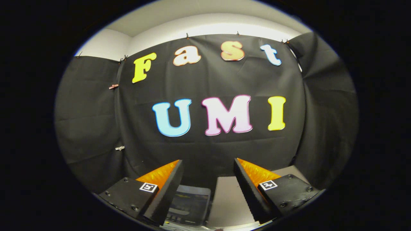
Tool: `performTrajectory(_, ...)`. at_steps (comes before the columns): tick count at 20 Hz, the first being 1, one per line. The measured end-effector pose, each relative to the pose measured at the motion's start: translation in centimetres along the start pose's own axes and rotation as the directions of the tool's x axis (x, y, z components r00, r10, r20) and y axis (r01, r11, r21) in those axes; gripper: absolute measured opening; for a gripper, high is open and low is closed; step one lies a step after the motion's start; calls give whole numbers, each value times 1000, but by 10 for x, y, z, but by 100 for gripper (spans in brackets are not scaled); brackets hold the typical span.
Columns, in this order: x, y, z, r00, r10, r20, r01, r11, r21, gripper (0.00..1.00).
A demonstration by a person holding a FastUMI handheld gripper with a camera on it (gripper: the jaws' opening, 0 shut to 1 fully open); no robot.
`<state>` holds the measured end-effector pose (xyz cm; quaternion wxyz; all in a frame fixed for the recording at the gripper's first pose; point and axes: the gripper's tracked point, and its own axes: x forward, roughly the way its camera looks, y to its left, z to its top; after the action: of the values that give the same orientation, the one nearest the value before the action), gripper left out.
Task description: Put the clothes into the washing machine and then close the washing machine lid.
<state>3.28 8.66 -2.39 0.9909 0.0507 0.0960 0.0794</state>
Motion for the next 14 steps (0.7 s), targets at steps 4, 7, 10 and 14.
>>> performTrajectory(4, -26, -78, 24, 996, -49, 73, 50, 999, -21, 99)
performTrajectory(7, -47, -128, 30, 995, -64, 80, 64, 998, -3, 98)
performTrajectory(10, -55, -156, 31, 994, -72, 86, 73, 997, -11, 98)
performTrajectory(14, -61, -175, 28, 993, -76, 94, 79, 997, -21, 98)
